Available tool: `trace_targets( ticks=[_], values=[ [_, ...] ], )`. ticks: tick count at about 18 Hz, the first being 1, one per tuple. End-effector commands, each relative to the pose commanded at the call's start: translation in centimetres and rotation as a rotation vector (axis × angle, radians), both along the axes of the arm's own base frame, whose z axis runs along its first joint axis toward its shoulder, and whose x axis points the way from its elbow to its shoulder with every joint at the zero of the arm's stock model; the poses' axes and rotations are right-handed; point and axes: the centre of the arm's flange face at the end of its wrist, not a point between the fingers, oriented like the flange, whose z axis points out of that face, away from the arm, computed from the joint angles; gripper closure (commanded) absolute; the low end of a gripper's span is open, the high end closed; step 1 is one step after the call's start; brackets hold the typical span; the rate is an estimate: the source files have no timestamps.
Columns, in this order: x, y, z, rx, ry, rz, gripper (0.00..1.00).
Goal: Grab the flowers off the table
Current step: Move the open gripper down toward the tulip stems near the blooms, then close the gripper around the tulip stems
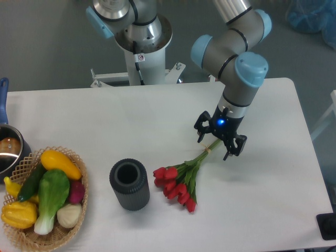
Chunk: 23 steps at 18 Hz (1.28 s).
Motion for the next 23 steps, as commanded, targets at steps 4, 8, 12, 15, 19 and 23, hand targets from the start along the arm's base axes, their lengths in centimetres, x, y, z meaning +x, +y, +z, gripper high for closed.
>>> trace_targets(
  ticks=[4,8,12,15,19,23],
  values=[
    [0.4,0.9,-0.9,-0.023,-0.004,-0.019,0.0],
    [1.4,2.2,-2.3,-0.036,-0.025,-0.042,0.0],
    [2.7,2.6,-3.9,-0.135,-0.007,-0.062,0.0],
    [2.7,2.7,-4.3,-0.172,-0.005,-0.014,0.0],
    [2.4,2.8,-4.0,-0.167,0.0,0.001,0.0],
    [2.4,2.9,-5.0,-0.177,-0.023,0.037,0.0]
  ],
)
